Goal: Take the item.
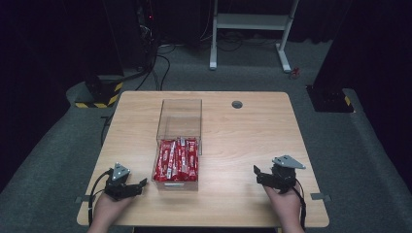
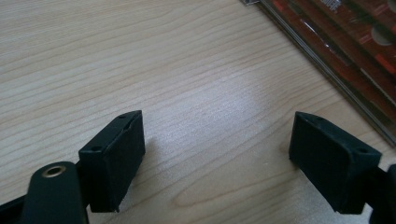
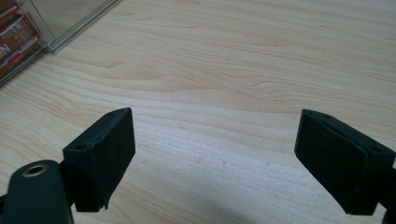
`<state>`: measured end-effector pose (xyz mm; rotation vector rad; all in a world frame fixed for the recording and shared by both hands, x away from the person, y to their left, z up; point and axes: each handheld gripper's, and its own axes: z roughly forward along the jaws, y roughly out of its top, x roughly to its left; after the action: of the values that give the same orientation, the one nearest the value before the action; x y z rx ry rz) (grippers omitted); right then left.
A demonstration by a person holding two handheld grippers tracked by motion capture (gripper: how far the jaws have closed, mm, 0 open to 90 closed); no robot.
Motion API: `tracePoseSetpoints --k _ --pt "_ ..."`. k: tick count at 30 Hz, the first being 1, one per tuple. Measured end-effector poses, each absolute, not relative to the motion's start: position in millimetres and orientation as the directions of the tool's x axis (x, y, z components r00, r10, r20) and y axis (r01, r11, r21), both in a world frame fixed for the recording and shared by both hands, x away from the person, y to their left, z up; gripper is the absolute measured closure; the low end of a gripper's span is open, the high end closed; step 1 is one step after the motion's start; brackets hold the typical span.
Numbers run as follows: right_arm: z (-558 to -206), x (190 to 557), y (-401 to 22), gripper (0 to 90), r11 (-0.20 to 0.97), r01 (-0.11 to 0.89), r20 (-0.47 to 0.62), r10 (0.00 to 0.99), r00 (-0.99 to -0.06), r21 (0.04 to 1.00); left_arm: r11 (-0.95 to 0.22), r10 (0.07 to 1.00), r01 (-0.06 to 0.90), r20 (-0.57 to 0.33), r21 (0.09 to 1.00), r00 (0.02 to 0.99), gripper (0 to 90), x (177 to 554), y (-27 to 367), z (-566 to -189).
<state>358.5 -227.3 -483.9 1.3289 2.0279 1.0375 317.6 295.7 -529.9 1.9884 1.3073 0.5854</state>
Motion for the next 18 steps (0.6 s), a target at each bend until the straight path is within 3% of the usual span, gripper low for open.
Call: tracePoseSetpoints --k 18 --pt "-469 356 -207 13.3 0.237 0.474 0.003 0.893 -0.451 0.848 -0.265 0.918 0.615 -0.002 0.743 0.398 19.0 316 297 -530"
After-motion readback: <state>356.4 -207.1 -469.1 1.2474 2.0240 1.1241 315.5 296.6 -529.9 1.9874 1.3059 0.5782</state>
